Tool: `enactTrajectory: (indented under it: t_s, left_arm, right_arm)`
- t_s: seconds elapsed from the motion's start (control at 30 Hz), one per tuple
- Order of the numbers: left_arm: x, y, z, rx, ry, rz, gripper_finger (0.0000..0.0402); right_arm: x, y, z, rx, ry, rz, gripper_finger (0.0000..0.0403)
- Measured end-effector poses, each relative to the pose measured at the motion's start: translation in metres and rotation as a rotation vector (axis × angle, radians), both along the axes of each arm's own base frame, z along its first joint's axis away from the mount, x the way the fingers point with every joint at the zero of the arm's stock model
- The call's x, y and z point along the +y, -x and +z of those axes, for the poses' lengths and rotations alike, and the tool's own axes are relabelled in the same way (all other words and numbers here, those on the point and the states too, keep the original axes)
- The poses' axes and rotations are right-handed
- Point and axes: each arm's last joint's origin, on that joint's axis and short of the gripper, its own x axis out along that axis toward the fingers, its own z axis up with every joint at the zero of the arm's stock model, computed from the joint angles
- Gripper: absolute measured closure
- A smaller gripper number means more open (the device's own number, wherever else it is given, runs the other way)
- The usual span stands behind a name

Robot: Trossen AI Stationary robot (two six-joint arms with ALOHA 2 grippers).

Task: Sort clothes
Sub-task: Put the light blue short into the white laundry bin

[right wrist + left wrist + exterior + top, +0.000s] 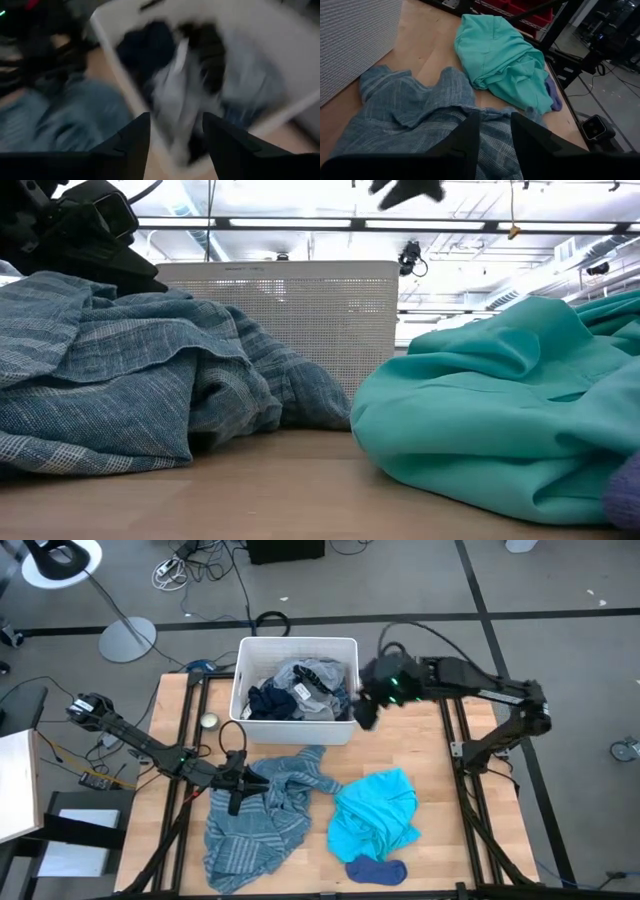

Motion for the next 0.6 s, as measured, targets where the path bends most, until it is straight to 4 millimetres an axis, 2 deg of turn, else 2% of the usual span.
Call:
enactTrajectory:
  t_s: [0.13,0.27,0.4,0.6]
  left_arm:
    - [0.0,0.0,0.0,-0.002,0.0,0.001,0.0285]
    - [0.0,0.0,0.0,-0.003,0.002,0.002,0.0285]
    - [0.0,0.0,0.0,-0.004,0.003,0.002,0.0285]
    - [0.0,0.0,0.0,-0.004,0.004,0.002,0.0285]
  right_arm:
    - [0.038,0.021,-0.005,0.103,-0.126,-0.005,0.0226]
    - [0.077,0.035,-0.026,0.242,-0.168,-0.048,0.0231]
    - [0.115,0.042,-0.062,0.353,-0.192,-0.077,0.0232]
    - [0.161,0.045,-0.129,0.451,-0.271,-0.156,0.0225]
